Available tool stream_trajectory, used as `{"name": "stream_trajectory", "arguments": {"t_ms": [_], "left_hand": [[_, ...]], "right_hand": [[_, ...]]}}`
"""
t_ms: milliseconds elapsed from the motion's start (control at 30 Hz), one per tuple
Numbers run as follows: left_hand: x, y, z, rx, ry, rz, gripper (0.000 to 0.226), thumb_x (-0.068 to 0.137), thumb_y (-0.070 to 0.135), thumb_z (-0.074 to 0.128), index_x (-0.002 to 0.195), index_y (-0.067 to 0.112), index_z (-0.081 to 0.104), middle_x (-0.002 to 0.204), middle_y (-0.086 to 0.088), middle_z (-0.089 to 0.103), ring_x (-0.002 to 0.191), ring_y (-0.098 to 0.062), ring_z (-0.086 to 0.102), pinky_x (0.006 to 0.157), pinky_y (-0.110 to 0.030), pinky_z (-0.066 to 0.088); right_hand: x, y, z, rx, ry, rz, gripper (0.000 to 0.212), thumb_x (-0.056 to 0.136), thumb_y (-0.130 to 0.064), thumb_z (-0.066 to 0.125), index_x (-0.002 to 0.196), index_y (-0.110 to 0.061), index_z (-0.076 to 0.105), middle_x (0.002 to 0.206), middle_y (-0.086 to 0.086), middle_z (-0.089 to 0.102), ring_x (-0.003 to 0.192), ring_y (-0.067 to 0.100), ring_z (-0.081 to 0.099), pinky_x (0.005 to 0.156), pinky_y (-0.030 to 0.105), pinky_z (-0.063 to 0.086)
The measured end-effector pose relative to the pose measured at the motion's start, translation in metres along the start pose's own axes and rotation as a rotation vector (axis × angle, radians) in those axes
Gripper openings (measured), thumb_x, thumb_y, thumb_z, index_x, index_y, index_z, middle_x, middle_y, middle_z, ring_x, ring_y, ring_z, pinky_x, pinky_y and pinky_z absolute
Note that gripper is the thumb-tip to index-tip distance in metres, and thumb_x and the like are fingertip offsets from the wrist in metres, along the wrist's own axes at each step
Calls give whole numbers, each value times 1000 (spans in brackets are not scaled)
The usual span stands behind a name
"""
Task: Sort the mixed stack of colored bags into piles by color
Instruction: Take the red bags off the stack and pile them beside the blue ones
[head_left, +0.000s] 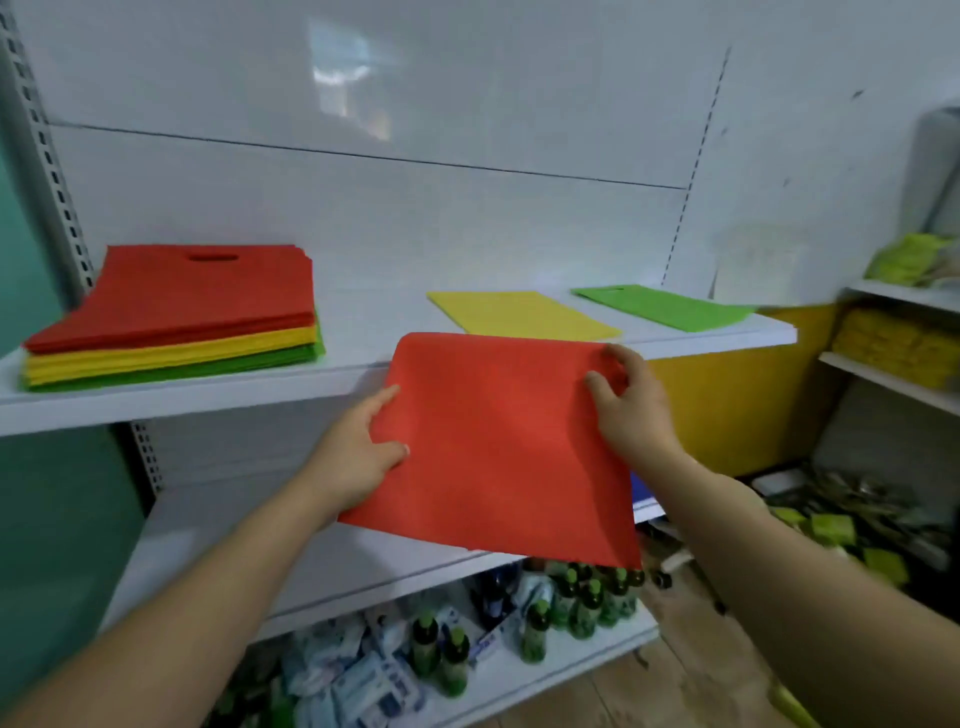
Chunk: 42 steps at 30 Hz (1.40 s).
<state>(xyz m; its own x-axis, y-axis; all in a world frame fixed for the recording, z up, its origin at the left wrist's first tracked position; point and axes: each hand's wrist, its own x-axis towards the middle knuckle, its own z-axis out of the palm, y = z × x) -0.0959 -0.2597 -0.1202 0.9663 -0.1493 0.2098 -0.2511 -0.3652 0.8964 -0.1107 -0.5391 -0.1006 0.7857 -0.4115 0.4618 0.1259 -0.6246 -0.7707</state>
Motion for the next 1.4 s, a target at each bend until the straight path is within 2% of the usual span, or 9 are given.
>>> {"name": "stream_trajectory", "arguments": {"t_ms": [67,167,300,467,567,800,1067,1233,1400], "left_hand": [[-17,-3,39,-14,-42,-51,70,83,-7,60,142,23,39,118,-3,56,76,-5,59,63,-15,50],[-45,-5,91,-12,-123,-146,69,86,-2,60,145,23,35,125,-2,50,81,-2,58,68,-23,51],[-76,-9,145,-11,-163,-215,66,86,-4,59,144,19,37,118,1,47,74,1,54,54,-10,46],[-85,-16,181,21,-207,-266,66,84,-3,61,144,17,39,130,-9,51,88,-15,57,71,-22,45],[-80,-24,189,29,-224,-287,67,84,-4,61,144,17,38,130,-9,51,81,-11,57,61,-19,45],[-37,-58,192,75,-172,-298,68,84,0,62,144,20,38,133,-5,49,98,-18,57,81,-27,45],[26,-100,191,42,-42,-318,65,86,-2,61,143,19,39,125,-1,52,95,-12,57,74,-15,44],[48,-131,199,80,14,-397,61,86,2,64,141,17,42,133,-4,49,108,-14,52,86,-21,40],[78,-162,219,224,80,-448,57,83,6,68,137,11,47,138,-9,45,119,-21,50,95,-22,35]], "right_hand": [[-14,31,-27,-55,-25,43,42,94,-26,57,135,-19,49,131,4,56,120,20,51,93,24,35],[-38,73,-63,-124,-58,103,44,94,-25,58,136,-15,49,136,5,54,124,21,49,98,25,34],[-63,116,-97,-192,-129,190,47,94,-25,56,138,-12,46,139,7,51,127,23,46,101,26,32],[-75,149,-113,-252,-182,257,47,95,-25,53,140,-14,44,136,8,52,122,25,49,97,28,36],[-70,162,-108,-285,-227,272,46,96,-27,52,140,-15,43,138,7,52,122,25,49,97,29,37],[-26,185,-57,-312,-300,278,46,97,-28,51,140,-16,42,139,6,50,125,25,47,99,31,37],[35,219,26,-171,-272,244,40,94,-26,55,132,-16,51,133,5,54,124,22,49,98,29,36],[62,244,69,-116,-387,238,42,91,-23,59,132,-16,51,132,7,54,122,22,49,97,27,36],[100,278,114,-73,-549,239,44,86,-7,54,130,-14,54,129,7,56,118,23,53,98,31,42]]}}
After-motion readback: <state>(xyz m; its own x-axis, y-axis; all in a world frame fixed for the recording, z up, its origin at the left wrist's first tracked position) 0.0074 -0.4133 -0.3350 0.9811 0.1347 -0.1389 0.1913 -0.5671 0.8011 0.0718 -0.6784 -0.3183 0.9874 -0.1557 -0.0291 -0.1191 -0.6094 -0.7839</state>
